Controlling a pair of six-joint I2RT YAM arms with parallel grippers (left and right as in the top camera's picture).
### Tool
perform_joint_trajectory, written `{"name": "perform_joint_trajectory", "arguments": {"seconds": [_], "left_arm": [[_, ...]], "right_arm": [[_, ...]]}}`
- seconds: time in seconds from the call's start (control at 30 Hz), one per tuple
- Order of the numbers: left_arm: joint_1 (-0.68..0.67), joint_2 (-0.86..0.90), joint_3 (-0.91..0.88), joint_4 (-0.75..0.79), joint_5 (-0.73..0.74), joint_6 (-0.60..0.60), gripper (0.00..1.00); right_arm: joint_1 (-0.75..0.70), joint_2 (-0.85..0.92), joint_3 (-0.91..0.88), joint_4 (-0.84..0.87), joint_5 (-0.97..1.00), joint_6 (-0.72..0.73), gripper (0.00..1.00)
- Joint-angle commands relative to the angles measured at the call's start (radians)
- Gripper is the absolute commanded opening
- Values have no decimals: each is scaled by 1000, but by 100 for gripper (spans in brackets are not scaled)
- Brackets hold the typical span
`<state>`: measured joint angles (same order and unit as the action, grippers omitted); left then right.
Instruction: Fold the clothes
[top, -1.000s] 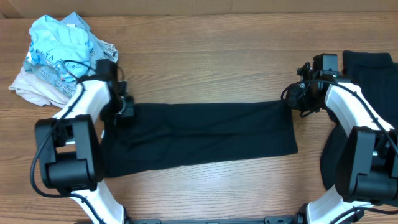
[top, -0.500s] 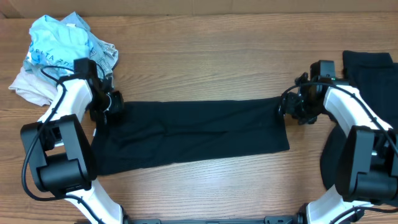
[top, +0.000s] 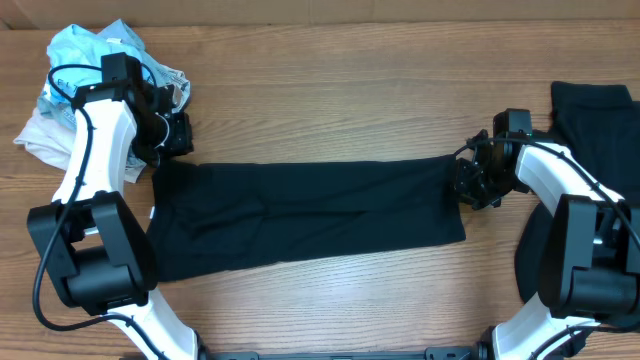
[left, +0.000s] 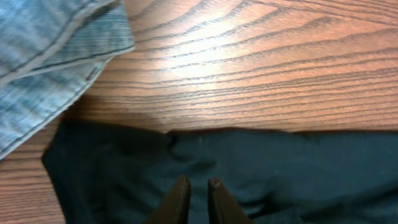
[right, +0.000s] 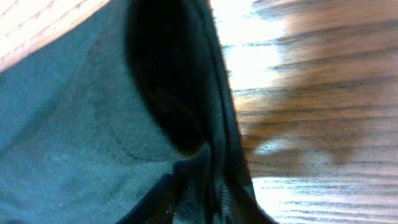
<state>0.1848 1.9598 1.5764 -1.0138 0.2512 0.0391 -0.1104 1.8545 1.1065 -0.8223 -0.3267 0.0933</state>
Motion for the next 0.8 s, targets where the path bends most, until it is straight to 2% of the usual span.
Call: {"name": "perform_joint_trajectory", "arguments": {"seconds": [0.0, 0.13, 0.23, 0.27, 0.3, 0.33, 0.37, 0.4, 0.53, 0.6, 0.77], "left_arm": [[-24, -10, 14, -1, 15, 37, 16], [-37, -10, 13, -4, 15, 37, 17], [-45, -10, 13, -3, 15, 37, 18], [-47, -10, 13, -3, 15, 37, 18], [-49, -10, 13, -3, 15, 37, 18], [-50, -10, 13, -3, 16, 37, 18], [-50, -10, 13, -3, 16, 37, 18], [-51, -10, 13, -4, 16, 37, 18], [-54, -10, 13, -14, 16, 38, 20], [-55, -10, 13, -23, 16, 56, 20], [-55, -10, 13, -48, 16, 89, 19]], "right_arm": [[3, 3, -14, 1, -5, 12, 13], [-4, 3, -13, -50, 107, 23, 12], [-19, 3, -12, -74, 203, 102, 13], [-24, 3, -12, -77, 220, 119, 22], [-29, 3, -12, -79, 229, 126, 37], [-33, 3, -12, -81, 224, 125, 56], [-35, 3, -12, -82, 206, 125, 68], [-36, 3, -13, -80, 171, 123, 73], [-35, 3, -48, -16, -32, 26, 74], [-35, 3, -104, 51, -106, 7, 71], [-37, 4, -265, 184, -207, 6, 50]]}}
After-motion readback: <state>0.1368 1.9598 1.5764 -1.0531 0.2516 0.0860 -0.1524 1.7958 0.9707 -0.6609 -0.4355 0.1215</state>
